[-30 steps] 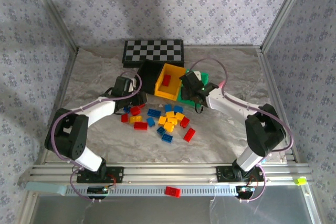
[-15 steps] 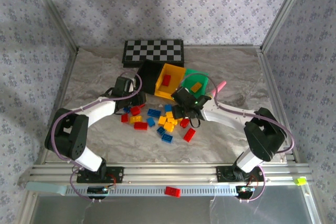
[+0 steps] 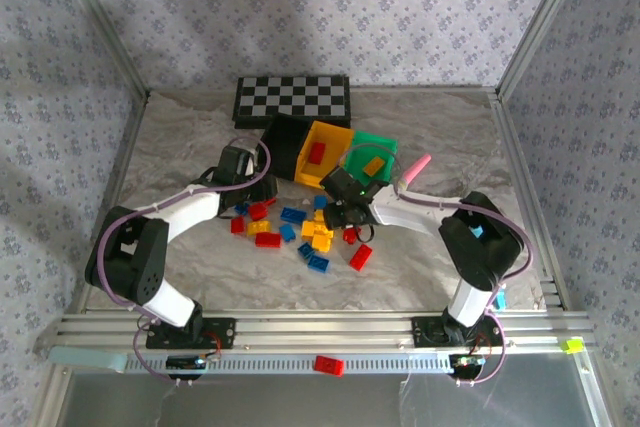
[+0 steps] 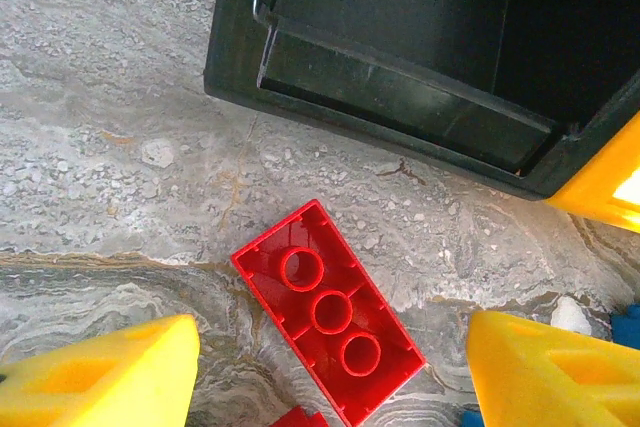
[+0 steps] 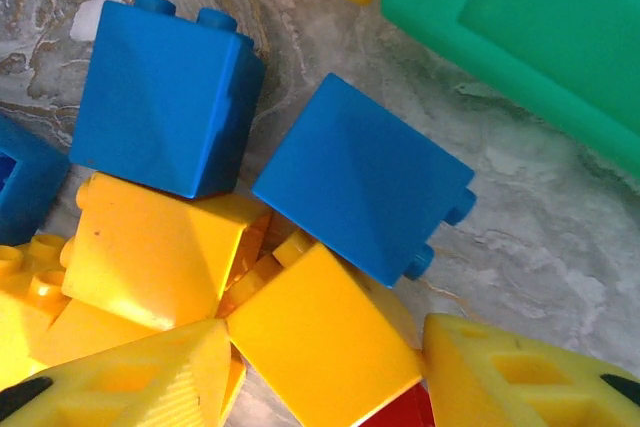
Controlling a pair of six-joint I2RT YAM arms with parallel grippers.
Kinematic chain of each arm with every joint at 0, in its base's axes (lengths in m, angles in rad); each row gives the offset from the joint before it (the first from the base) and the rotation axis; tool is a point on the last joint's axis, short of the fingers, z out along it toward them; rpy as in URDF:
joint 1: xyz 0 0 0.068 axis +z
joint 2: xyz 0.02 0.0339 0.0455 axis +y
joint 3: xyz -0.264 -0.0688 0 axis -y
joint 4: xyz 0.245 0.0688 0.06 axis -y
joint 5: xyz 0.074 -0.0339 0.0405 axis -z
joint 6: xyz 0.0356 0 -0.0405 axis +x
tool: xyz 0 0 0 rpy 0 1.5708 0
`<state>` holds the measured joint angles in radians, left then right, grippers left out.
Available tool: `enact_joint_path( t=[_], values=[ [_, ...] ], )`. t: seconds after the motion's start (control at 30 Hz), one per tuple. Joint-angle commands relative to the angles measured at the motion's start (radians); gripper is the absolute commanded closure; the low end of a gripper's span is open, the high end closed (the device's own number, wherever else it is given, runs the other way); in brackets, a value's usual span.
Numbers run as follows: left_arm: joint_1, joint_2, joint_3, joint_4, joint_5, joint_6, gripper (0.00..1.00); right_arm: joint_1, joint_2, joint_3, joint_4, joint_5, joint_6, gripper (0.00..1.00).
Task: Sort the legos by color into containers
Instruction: Pick up the lego from the center of the table.
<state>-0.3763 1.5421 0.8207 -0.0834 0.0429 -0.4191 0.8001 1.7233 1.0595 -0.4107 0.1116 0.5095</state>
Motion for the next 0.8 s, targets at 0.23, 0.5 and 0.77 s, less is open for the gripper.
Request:
enact_joint_path(
  t=[0.23, 0.5, 0.77],
  values=[
    [0.009, -0.050, -0.013, -0.003, -0.054, 0.003, 0.29, 0.019, -0.015, -0.042, -0.060, -0.037, 0.036, 0.47],
    [0.027, -0.113, -0.063, 0.037, -0.064, -0.010, 0.29, 0.017, -0.038, -0.037, -0.050, -0.013, 0.035, 0.55],
    [0.039, -0.134, -0.069, 0.034, -0.069, -0.011, 0.29, 0.057, 0.056, 0.062, -0.112, 0.005, -0.002, 0.41]
  ],
)
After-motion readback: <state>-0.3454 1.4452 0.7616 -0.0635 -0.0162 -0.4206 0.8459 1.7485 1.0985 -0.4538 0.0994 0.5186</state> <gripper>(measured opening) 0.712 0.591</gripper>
